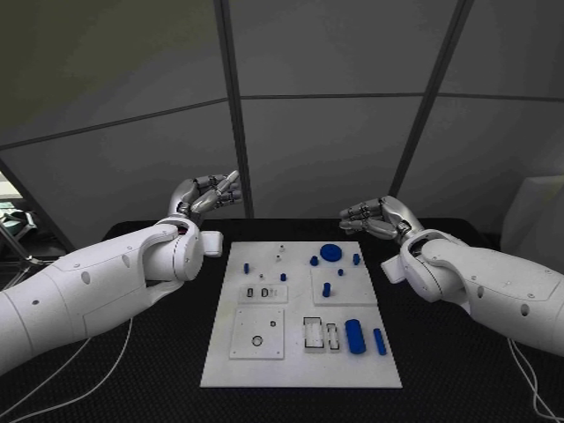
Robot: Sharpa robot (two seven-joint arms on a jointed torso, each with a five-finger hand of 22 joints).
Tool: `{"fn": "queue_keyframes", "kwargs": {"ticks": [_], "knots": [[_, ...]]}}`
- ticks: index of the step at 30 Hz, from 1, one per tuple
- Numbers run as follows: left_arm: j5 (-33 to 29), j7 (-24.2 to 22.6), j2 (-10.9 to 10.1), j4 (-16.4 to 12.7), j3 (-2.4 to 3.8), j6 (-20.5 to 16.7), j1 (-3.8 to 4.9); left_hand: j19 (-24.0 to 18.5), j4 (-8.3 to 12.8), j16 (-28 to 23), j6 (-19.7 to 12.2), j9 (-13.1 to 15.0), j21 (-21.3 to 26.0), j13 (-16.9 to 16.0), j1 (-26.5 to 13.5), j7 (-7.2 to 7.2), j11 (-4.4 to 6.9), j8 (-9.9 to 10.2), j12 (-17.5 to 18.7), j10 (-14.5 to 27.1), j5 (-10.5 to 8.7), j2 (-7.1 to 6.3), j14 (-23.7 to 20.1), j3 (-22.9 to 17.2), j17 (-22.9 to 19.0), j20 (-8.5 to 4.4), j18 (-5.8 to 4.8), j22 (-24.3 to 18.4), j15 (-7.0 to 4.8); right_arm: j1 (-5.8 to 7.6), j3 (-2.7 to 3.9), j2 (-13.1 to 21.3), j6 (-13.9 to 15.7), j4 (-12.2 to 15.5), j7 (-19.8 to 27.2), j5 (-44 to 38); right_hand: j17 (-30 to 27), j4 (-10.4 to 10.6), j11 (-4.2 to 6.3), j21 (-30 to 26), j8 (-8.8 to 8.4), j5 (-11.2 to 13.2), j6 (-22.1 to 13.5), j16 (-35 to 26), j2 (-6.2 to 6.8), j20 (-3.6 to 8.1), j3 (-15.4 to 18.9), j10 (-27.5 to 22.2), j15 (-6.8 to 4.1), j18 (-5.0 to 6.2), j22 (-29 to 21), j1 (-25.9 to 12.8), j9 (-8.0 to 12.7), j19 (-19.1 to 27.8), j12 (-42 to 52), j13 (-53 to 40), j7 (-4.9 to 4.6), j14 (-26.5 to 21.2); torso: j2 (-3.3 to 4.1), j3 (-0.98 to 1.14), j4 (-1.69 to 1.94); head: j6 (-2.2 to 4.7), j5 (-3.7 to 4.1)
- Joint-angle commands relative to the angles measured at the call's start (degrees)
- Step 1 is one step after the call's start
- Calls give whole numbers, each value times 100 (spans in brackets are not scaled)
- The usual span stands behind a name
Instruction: Assemble the parts on the task board
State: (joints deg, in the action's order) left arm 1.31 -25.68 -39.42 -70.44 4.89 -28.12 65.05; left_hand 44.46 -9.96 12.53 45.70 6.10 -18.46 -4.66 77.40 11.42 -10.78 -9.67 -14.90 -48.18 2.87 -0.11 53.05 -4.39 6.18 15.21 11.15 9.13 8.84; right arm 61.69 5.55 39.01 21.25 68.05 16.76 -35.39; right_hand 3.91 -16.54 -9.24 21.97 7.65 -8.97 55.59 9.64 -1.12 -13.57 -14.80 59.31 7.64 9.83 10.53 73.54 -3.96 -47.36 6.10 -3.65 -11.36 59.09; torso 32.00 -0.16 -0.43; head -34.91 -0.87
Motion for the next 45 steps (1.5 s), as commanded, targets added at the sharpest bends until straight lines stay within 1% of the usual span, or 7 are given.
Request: {"fn": "queue_keyframes", "kwargs": {"ticks": [1,7,17,27,29,35,45], "knots": [[63,7,-101,-146,6,221,13,169,56,16,197,25,-83,-2,58,118,39,-48,-66,-279,21,36,232,21,22,-44,-57,13,-39,75,6,-1,36,-15,-41,-1279,-8,-4,22,64,-46,-27,75,-26,55,30,-69,108,-31,58,17,12,14,-77,-68,5,16,95,95,9,7,2,8],[98,78,-437,-644,6,297,15,408,116,-35,523,54,-183,39,71,55,148,-54,-73,-740,23,118,615,105,74,-147,-60,2,-144,328,6,-35,-228,-68,-392,-2316,10,-5,60,427,-158,0,195,-58,185,152,-162,275,-129,63,172,67,17,-403,-222,2,37,367,247,7,53,53,57],[81,133,-928,-1678,3,393,11,484,166,-139,540,42,-210,79,73,49,143,26,34,-761,21,83,648,181,82,-164,-70,-14,-146,691,6,-120,-675,70,-1203,-4073,232,-2,264,1660,-277,16,472,312,408,540,-215,647,-520,70,841,124,14,-993,-257,1,169,1601,576,-4,146,160,146],[63,157,-1071,-2228,1,456,-12,459,207,-312,542,33,-180,90,65,61,118,101,141,-744,21,93,524,241,59,-139,-83,-54,-101,811,6,-241,-1151,136,-1879,-5317,895,6,388,2731,-395,43,525,1202,565,773,-287,646,-796,57,1419,-47,19,-1593,-253,-5,255,2701,866,-17,291,196,271],[62,160,-1091,-2284,1,471,-17,454,209,-326,543,32,-177,90,62,62,116,107,150,-742,21,95,515,246,58,-136,-84,-58,-98,816,6,-262,-1202,138,-1947,-5447,1098,13,396,2945,-400,55,515,1486,607,789,-301,615,-792,49,1628,-99,22,-1652,-263,-2,246,2722,903,-21,305,203,293],[62,174,-1146,-2437,1,523,-26,448,212,-341,540,31,-172,91,59,65,112,117,162,-737,21,99,507,252,57,-133,-84,-63,-94,823,5,-300,-1442,169,-2091,-5695,1851,15,396,4451,-399,50,516,2594,607,758,-430,566,-754,-247,3692,-197,21,-2391,-263,-6,254,2700,1001,-24,329,205,334],[62,212,-1141,-2493,2,600,-28,441,216,-361,532,28,-166,92,49,77,105,134,183,-727,21,102,501,265,57,-129,-84,-71,-89,826,4,-365,-1682,153,-2100,-5751,2556,18,379,5043,-398,46,522,3440,585,719,-509,572,-732,-355,4499,-277,20,-2575,-260,-10,255,2534,1075,-23,350,205,359]]}}
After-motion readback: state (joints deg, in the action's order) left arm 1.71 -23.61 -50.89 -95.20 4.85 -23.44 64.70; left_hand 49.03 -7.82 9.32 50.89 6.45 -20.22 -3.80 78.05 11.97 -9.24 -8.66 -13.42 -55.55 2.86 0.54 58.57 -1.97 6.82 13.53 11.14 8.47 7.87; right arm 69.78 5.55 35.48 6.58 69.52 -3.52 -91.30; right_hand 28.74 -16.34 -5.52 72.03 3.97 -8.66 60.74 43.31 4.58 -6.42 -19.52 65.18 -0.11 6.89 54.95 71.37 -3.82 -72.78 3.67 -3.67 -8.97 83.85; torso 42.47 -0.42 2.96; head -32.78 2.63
